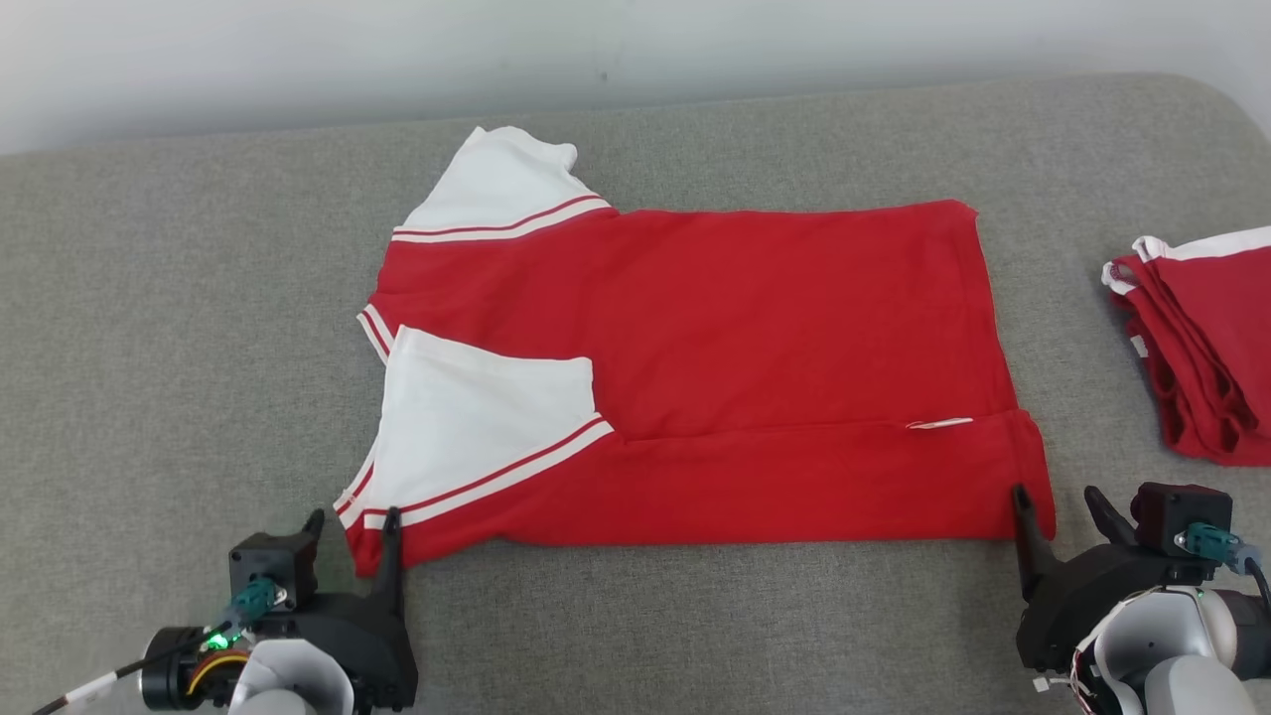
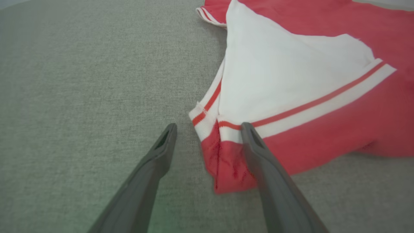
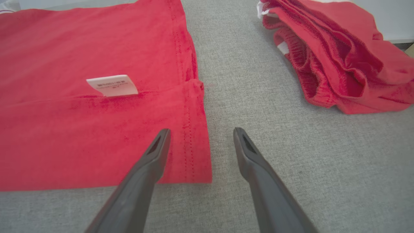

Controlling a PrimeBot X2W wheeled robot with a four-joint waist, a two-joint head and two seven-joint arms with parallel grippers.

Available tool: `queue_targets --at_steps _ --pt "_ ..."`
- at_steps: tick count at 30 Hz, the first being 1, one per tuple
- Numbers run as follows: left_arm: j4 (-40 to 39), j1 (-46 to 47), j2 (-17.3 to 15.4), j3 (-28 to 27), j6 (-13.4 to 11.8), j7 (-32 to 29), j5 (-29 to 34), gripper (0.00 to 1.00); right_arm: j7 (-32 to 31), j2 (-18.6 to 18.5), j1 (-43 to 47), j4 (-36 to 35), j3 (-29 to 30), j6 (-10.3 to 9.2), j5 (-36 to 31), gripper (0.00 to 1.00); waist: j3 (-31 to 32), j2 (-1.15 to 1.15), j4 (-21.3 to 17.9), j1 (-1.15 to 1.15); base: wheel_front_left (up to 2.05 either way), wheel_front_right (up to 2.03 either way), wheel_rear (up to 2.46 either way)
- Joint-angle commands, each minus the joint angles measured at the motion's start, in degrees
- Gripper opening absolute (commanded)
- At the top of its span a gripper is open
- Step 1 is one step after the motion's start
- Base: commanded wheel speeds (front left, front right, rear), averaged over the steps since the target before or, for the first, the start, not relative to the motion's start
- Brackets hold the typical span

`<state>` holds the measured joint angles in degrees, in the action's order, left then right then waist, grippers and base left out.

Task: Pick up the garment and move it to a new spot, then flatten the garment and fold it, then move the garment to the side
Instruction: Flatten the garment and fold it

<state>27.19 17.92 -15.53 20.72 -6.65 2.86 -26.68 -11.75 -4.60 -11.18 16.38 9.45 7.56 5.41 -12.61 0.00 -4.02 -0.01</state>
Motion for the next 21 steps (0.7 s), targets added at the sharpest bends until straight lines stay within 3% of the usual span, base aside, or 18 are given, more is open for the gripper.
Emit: queue_targets --at_steps 1,8,9,10,11,12,14,15,16,17,21 --pt "0.69 0.66 0.04 -0.05 -0.54 -0.69 0.04 1.00 -0.69 0.18 -0.41 0.31 0.71 -0.17 -1.08 1.00 -0.45 0.00 0.10 0.01 0.00 0.00 0.00" --pt "1.75 2.33 0.30 1.09 -0.72 -4.18 -0.06 1.00 -3.65 0.79 -1.75 1.42 0.71 -0.16 -1.33 1.00 -1.27 0.00 0.21 0.01 0.00 0.00 0.00" --pt "1.90 2.37 0.31 1.36 -0.67 -4.92 -0.18 0.87 -3.99 0.89 -1.95 1.72 0.62 -0.16 -1.51 1.00 -1.36 0.00 0.22 0.01 0.00 0.00 0.00" --pt "1.95 2.32 0.32 1.72 -0.47 -5.65 -0.24 0.64 -4.42 0.98 -2.20 2.01 0.49 -0.16 -1.47 1.00 -1.45 0.00 0.23 0.01 0.00 0.00 0.00" --pt "1.83 2.21 0.32 1.89 -0.45 -6.05 -0.30 0.19 -4.80 1.05 -2.44 2.29 0.37 -0.16 -1.46 1.00 -1.50 0.00 0.25 0.01 0.00 0.00 0.00" --pt "1.71 1.99 0.39 2.02 -0.50 -6.45 -0.41 0.00 -5.33 1.07 -2.64 2.63 0.41 -0.16 -1.62 1.00 -1.55 0.00 0.30 0.01 0.00 0.00 0.00" --pt "1.50 1.45 0.30 2.24 -0.30 -7.03 -0.62 0.00 -6.01 1.11 -2.99 3.19 0.58 -0.16 -1.94 1.00 -1.57 0.00 0.44 0.01 0.00 0.00 0.00" --pt "1.13 0.96 0.20 2.38 -0.19 -7.25 -0.77 0.00 -6.42 1.21 -3.19 3.52 0.73 -0.16 -2.03 0.42 -1.53 0.00 0.63 0.01 0.00 0.00 0.00" --pt "0.96 0.80 0.15 2.42 -0.16 -7.25 -0.88 0.00 -6.51 1.24 -3.29 3.70 0.87 -0.17 -2.03 0.25 -1.50 0.00 0.73 0.01 0.00 0.00 0.00" --pt "0.80 0.73 0.05 2.43 -0.16 -7.15 -0.98 0.00 -6.66 1.24 -3.42 3.89 1.00 -0.17 -2.06 0.00 -1.45 0.00 0.83 0.01 0.00 0.00 0.00" --pt "0.40 0.59 -0.32 2.36 -0.21 -6.87 -1.29 0.00 -6.85 1.21 -4.02 4.29 1.49 -0.17 -2.42 0.00 -1.12 0.00 1.15 0.01 0.00 0.00 0.00"
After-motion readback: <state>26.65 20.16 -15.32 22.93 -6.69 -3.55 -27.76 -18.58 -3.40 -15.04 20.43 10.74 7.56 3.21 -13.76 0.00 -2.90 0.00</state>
